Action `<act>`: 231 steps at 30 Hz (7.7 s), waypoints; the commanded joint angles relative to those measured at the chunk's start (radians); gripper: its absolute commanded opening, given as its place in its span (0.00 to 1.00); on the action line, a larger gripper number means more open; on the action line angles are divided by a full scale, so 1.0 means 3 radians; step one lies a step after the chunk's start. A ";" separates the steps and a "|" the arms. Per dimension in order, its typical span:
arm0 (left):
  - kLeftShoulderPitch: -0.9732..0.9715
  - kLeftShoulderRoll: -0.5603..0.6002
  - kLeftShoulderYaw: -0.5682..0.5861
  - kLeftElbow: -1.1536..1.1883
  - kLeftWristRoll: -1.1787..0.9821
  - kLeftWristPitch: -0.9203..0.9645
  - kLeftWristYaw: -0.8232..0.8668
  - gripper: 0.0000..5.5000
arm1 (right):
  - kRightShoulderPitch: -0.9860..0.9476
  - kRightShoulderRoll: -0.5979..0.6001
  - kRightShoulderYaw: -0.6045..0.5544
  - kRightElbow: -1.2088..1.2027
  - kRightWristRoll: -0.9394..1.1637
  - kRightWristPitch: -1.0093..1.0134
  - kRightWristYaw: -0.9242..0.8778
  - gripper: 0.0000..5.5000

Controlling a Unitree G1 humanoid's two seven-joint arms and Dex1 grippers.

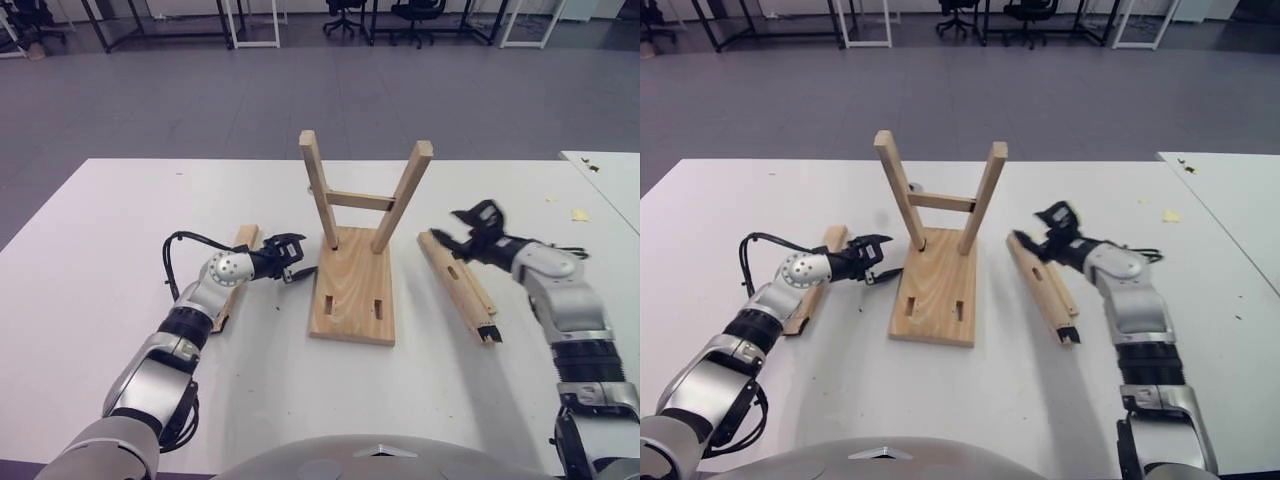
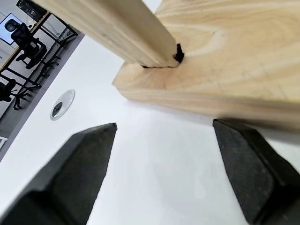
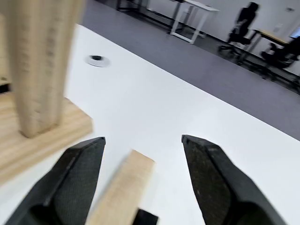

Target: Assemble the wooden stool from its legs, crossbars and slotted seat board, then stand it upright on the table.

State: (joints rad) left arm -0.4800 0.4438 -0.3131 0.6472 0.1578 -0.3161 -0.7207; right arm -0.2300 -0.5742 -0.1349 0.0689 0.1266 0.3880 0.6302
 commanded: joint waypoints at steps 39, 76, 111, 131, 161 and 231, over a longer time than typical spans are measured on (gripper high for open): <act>-0.1332 -0.1248 0.1942 -0.2817 -0.4974 0.3767 0.2203 0.69 | -0.1047 0.0507 0.0550 -0.2116 0.0582 0.0043 -0.0649 0.24; 0.1058 0.0229 0.3301 -0.3388 -0.4562 0.3369 0.1642 0.07 | -0.0494 0.0602 -0.0485 -0.2273 0.0681 0.0198 -0.1171 0.62; 0.2014 -0.0537 0.1686 -0.1932 -0.1483 0.1712 0.1536 0.07 | 0.0210 0.0690 -0.0244 -0.1582 0.0108 -0.0331 -0.1377 0.62; 0.2121 -0.0220 0.1594 -0.2569 -0.1434 0.2118 0.1420 0.38 | 0.0221 0.0700 -0.0048 -0.1380 -0.0100 -0.0493 -0.1394 0.62; 0.1461 0.0282 0.2205 -0.3188 -0.2066 0.3222 0.0993 0.37 | -0.0350 0.0897 -0.0523 -0.1271 0.0882 0.0322 -0.1364 0.62; 0.1392 -0.0148 0.1483 -0.3434 -0.1509 0.2482 0.1245 0.70 | 0.1440 0.1147 -0.0132 -0.2841 0.3063 0.0599 -0.3445 0.19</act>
State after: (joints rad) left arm -0.0497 0.3973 0.1369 -0.3950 -0.3048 0.4415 -0.3448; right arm 0.1697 -0.2205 -0.1941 -0.8087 1.0571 0.5314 -0.4014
